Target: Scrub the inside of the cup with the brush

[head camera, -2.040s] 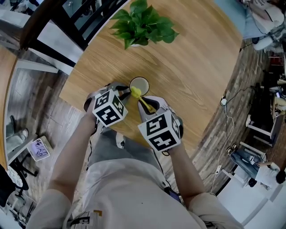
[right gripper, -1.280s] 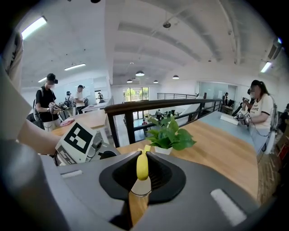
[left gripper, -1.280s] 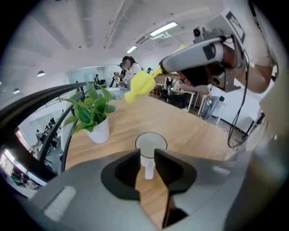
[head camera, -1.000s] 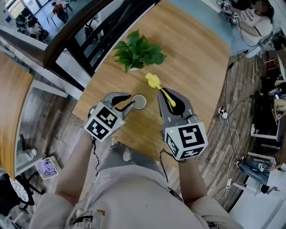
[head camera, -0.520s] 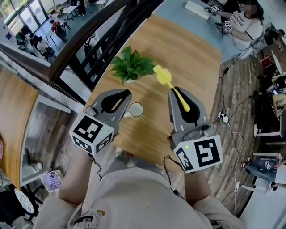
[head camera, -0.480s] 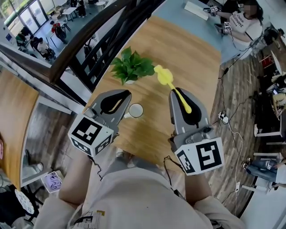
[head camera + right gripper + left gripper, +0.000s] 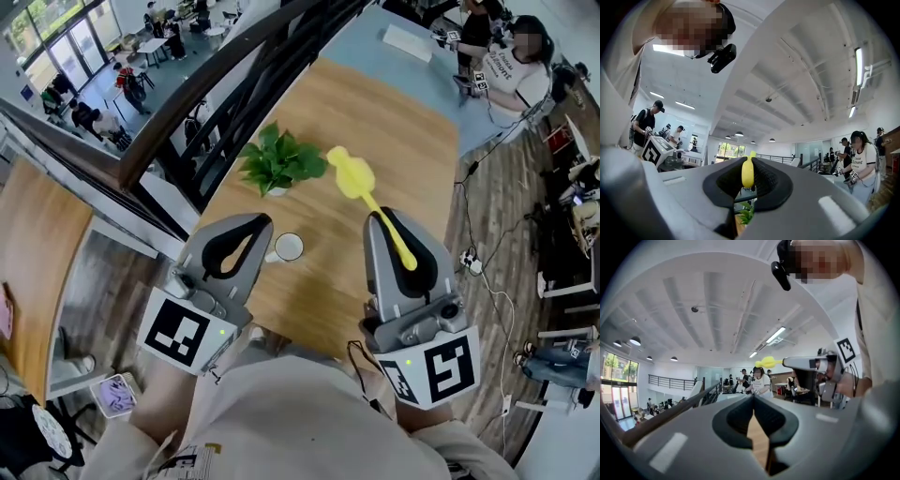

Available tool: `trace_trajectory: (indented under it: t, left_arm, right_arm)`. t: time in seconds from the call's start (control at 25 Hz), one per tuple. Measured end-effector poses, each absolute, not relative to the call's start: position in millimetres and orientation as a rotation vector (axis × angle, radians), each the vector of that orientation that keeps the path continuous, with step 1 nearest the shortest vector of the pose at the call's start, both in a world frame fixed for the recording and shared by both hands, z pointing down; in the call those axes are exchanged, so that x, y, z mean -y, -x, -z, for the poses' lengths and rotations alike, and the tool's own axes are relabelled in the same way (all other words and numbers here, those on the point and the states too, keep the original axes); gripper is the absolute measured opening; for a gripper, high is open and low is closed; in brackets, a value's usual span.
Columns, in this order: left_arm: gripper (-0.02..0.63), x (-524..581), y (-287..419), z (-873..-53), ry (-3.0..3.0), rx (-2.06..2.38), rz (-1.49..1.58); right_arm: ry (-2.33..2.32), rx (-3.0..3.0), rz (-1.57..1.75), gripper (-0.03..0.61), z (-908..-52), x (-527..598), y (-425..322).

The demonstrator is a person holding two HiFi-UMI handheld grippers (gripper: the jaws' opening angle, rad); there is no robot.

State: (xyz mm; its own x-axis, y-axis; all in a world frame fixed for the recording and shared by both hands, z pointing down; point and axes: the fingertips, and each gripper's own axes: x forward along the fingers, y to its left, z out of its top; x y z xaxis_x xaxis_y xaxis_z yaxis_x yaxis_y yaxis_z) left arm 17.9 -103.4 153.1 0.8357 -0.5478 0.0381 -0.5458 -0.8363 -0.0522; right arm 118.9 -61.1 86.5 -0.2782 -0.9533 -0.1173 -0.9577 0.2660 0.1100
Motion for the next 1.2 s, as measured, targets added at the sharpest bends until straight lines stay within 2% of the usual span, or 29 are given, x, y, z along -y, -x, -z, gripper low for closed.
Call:
trace_trajectory:
  t: [0.36, 1.2]
  left_arm:
    - [0.003, 90, 6, -120, 2.748, -0.967, 0.063]
    - [0.003, 85, 21, -136, 2.796, -1.026, 0.172]
  right_arm:
    - [1.822, -2.454, -0.352, 0.032, -64, 30, -109]
    - [1.867, -2.51, -0.414, 0.032, -74, 44, -97]
